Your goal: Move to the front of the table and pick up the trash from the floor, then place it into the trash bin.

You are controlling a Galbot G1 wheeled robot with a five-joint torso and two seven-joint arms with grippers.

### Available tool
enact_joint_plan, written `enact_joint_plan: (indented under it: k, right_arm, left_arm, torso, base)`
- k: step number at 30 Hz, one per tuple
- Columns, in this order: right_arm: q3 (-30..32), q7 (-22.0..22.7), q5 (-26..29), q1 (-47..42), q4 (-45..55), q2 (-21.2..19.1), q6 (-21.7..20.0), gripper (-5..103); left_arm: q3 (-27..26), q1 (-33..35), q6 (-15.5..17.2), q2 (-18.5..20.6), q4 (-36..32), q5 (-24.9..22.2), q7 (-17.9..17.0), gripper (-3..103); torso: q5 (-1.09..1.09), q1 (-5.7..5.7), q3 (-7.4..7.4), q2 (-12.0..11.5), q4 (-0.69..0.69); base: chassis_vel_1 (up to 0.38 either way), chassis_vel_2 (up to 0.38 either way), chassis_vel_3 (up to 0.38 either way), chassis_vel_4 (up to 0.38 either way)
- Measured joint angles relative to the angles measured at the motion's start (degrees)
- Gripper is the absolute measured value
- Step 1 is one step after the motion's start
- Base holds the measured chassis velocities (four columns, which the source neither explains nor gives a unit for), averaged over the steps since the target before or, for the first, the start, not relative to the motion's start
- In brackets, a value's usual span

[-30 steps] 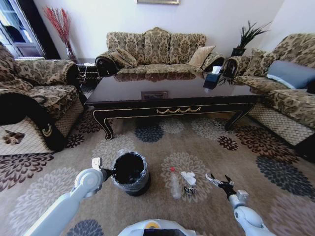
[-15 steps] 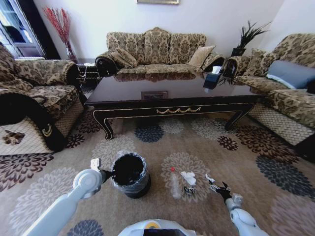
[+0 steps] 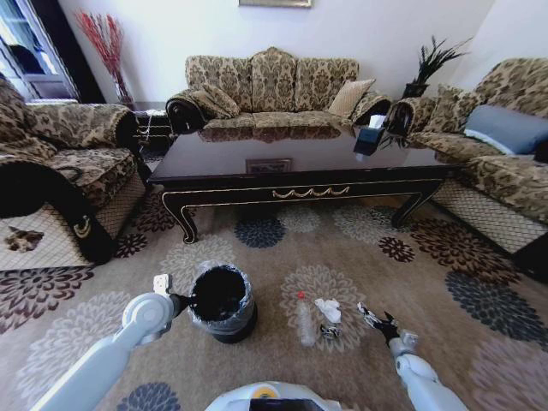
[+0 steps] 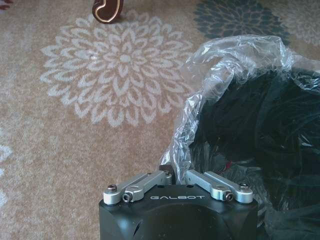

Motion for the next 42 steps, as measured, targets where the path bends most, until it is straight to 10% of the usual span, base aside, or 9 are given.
enact_joint_plan:
  k: [7,29,42]
  right_arm:
    - [0.3,-0.4,0.3,0.5,-1.2,0.1,-0.1,84]
    - [1.2,-1.1,-2.3,-1.8,1.0,2.1,0.7,3]
    - [2.5,-0.4,-1.6,-5.4,7.3,1.6,0.4,0]
  left_arm:
    - [-0.1,0.2,0.0,-0.5,0.0,0.2,0.0,0]
    - [0.1,-0.2,0.0,-1.7,1.3,2.8,0.5,0]
    - [0.2,-0.1,0.0,-2.4,1.3,3.0,0.6,0]
  torso:
    - [-0.01,0.0,0.0,0.0,0.0]
    - [-0.01,0.0,0.0,0.0,0.0]
    - [0.0,0.0,0.0,0.0,0.0]
  base:
    - [0.0,0.0,0.0,0.0]
    - [0.0,0.0,0.0,0.0]
    - [0.0,0.0,0.0,0.0]
